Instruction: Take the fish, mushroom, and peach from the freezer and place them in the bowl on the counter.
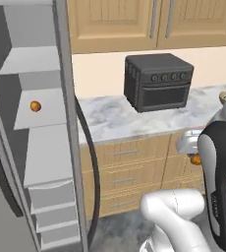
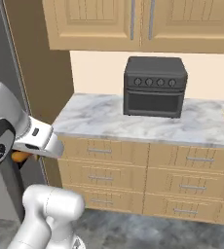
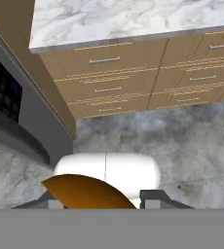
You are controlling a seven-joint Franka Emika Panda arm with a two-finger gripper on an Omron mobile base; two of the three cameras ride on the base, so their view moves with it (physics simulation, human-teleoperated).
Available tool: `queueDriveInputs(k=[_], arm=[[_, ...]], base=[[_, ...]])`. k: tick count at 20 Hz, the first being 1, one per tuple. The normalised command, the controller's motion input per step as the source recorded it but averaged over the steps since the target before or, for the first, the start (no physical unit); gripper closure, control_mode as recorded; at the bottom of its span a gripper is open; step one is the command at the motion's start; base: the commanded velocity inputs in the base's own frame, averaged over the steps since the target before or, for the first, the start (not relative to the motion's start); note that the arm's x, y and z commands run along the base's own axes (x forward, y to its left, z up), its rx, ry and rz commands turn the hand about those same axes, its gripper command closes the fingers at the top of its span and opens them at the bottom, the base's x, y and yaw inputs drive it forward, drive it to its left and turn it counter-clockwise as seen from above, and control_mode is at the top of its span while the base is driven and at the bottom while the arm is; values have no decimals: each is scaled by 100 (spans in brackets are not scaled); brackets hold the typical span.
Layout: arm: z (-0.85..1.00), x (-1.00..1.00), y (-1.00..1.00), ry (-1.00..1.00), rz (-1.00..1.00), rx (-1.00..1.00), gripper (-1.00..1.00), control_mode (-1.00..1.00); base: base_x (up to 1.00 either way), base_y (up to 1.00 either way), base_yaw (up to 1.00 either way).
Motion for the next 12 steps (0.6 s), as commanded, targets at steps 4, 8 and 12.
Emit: queueDriveInputs(k=[4, 8, 12], arm=[[0, 0, 0, 0, 0, 0, 100, 100], [0, 0, 0, 0, 0, 0, 100, 100], [0, 0, 0, 0, 0, 0, 100, 100]], base=[[76, -100, 10], [69, -100, 19], [44, -100, 18]])
